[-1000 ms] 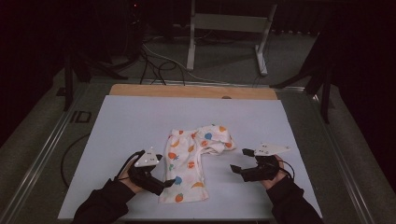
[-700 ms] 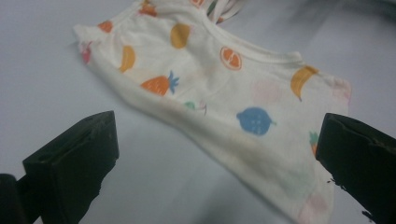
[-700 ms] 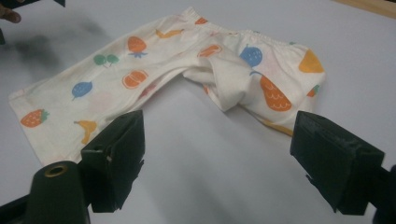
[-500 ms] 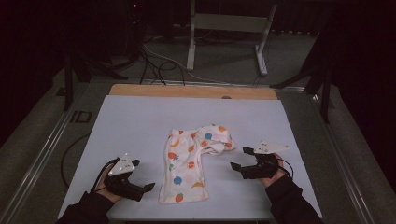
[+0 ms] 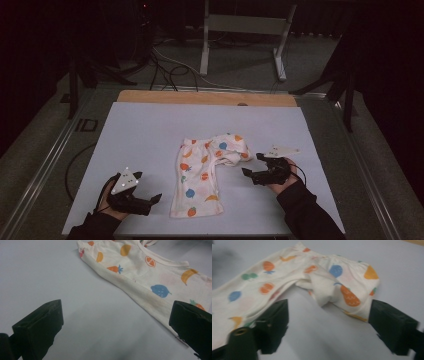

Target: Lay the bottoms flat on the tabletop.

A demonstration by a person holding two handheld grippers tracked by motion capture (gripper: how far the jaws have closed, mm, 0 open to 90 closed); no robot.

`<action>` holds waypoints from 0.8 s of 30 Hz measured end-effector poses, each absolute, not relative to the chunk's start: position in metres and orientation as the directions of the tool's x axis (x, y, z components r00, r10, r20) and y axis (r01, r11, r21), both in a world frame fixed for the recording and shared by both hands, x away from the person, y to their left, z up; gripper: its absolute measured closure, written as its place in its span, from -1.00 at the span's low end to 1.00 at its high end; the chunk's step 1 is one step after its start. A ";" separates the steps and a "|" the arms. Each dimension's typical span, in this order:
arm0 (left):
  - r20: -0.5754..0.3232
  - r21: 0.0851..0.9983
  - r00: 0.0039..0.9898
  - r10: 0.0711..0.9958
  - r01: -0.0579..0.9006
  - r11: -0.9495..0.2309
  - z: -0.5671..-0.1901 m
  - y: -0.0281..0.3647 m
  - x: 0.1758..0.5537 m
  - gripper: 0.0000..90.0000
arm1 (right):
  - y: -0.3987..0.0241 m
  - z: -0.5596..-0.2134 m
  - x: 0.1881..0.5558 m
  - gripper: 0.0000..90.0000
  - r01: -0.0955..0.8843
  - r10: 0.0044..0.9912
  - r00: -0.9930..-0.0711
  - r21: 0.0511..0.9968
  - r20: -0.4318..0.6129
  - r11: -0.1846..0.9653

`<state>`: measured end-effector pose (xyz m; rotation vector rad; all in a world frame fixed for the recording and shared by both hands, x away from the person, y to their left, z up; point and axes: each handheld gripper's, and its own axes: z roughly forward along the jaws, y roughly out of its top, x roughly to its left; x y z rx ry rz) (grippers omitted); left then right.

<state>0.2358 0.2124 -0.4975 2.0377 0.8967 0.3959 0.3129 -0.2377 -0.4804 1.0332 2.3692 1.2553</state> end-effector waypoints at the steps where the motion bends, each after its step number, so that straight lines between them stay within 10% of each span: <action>1: -0.051 0.809 0.688 0.724 0.453 -0.374 -0.498 0.213 0.236 -0.99 | -0.237 -0.482 0.314 -0.42 0.465 0.710 -0.700 0.804 0.078 0.370; 11: -0.064 0.803 0.700 0.712 0.459 -0.379 -0.501 0.210 0.238 -0.99 | -0.227 -0.507 0.344 0.01 0.606 0.821 -0.569 0.697 0.043 0.383; 18: -0.066 0.802 0.702 0.709 0.461 -0.381 -0.503 0.210 0.239 -0.99 | -0.235 -0.510 0.354 1.00 0.638 0.858 -0.514 0.673 0.010 0.374; 24: -0.069 0.799 0.703 0.707 0.463 -0.382 -0.504 0.208 0.240 -0.99 | -0.246 -0.495 0.354 1.00 0.622 0.857 -0.513 0.712 0.056 0.325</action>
